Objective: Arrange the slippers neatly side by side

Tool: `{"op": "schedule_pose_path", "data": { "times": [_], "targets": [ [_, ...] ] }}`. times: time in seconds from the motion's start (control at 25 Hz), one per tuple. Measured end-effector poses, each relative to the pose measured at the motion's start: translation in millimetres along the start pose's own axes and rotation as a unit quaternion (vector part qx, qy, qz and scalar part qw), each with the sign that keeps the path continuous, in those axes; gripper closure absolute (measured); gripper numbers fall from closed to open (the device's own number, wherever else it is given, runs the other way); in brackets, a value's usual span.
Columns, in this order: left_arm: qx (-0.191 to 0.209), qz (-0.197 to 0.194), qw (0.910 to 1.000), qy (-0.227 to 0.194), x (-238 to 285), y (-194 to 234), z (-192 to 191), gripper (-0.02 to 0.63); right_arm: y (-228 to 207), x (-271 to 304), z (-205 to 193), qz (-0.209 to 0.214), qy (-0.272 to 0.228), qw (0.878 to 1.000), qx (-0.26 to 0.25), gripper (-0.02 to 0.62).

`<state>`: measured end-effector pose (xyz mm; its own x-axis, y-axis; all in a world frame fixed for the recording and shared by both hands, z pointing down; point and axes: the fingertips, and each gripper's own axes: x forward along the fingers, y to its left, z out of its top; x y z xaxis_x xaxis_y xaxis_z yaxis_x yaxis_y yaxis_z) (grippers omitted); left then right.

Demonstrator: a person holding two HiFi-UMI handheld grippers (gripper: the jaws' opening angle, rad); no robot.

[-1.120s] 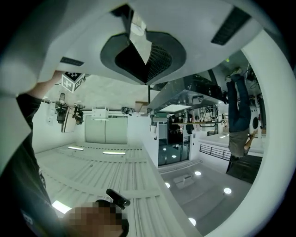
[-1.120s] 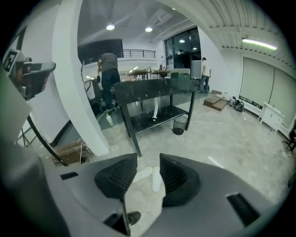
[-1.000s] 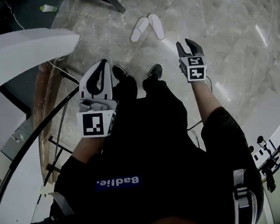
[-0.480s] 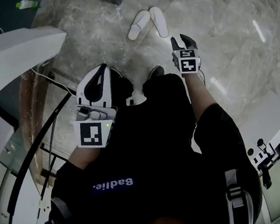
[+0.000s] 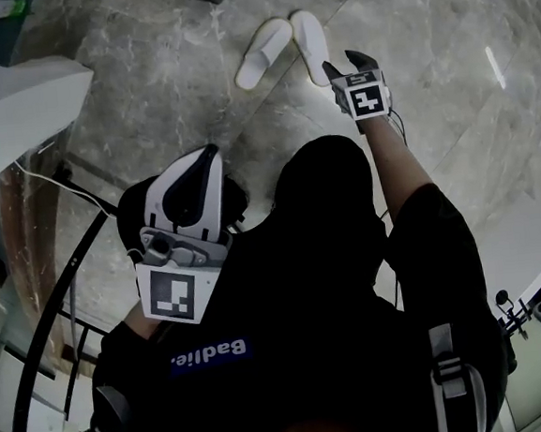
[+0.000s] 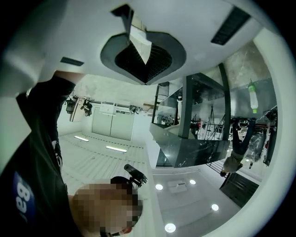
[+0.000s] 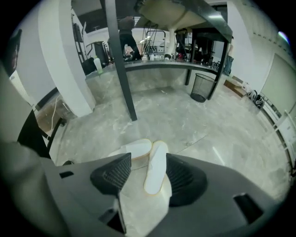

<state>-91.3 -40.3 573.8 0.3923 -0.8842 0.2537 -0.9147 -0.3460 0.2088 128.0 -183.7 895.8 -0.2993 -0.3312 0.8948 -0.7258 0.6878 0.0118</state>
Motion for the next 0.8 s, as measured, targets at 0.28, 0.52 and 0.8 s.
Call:
{"op": "schedule_pose_path", "data": {
  "times": [0.28,0.52,0.8],
  "targets": [
    [0.015,0.021,0.9995,-0.020,12,33,-64,0.620,-4,97,-32,0.044,0.049,0.998,-0.019,0.377],
    [0.011,0.075,0.9971,-0.007,1,50,-90,0.620,-10,163,-63,0.052,0.086,0.995,-0.001,0.377],
    [0.018,0.114,0.9930,0.026,-10,63,-111,0.620,-8,211,-77,0.045,0.116,0.992,0.004,0.379]
  ]
}}
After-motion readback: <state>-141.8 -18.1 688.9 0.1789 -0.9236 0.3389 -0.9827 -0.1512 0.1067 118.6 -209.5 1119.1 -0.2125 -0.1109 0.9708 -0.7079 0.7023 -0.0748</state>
